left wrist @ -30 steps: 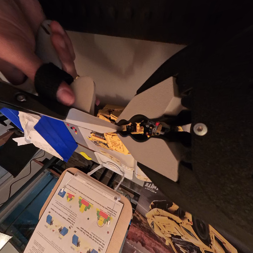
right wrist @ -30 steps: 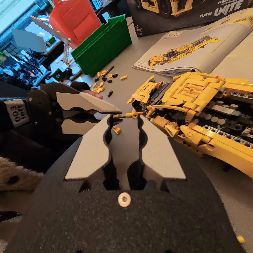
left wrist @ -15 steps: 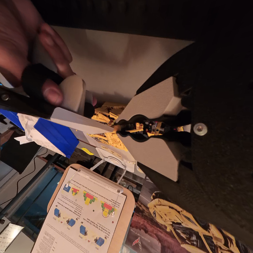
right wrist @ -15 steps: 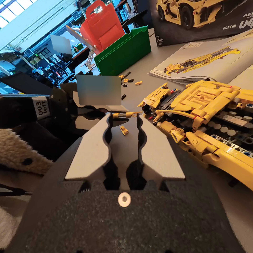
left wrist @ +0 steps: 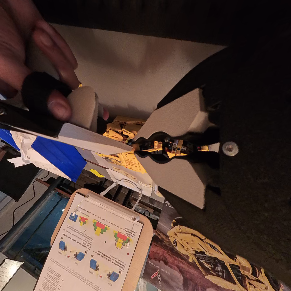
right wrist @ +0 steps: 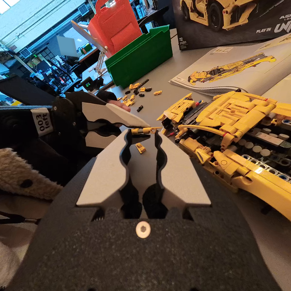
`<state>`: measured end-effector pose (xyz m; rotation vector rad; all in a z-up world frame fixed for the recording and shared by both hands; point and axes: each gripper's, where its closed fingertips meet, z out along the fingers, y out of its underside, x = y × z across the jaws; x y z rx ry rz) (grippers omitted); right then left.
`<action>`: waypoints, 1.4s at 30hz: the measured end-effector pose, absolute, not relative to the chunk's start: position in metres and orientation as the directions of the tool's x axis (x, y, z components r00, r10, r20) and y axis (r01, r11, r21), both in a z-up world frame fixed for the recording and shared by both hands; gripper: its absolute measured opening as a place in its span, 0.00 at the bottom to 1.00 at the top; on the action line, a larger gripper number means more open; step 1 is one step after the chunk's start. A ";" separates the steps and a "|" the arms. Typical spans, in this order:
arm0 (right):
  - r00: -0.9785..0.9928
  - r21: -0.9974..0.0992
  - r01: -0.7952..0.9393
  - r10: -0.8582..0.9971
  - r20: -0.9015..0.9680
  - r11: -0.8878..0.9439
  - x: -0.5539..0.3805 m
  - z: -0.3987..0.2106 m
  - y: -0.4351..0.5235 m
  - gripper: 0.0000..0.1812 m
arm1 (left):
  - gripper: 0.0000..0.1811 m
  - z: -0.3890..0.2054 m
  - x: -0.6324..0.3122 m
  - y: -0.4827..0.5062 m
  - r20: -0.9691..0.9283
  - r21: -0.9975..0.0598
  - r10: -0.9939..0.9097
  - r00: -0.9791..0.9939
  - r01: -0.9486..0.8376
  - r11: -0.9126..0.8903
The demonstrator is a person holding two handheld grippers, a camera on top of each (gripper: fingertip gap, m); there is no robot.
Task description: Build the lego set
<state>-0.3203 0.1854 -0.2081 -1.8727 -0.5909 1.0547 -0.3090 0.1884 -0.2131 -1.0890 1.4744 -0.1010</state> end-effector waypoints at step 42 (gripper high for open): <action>0.107 -0.886 -0.150 0.884 -0.455 -0.438 -0.322 -0.150 0.141 0.04 | 0.04 -0.143 -0.317 0.137 0.173 -0.983 -0.977 -0.127 0.045 -0.180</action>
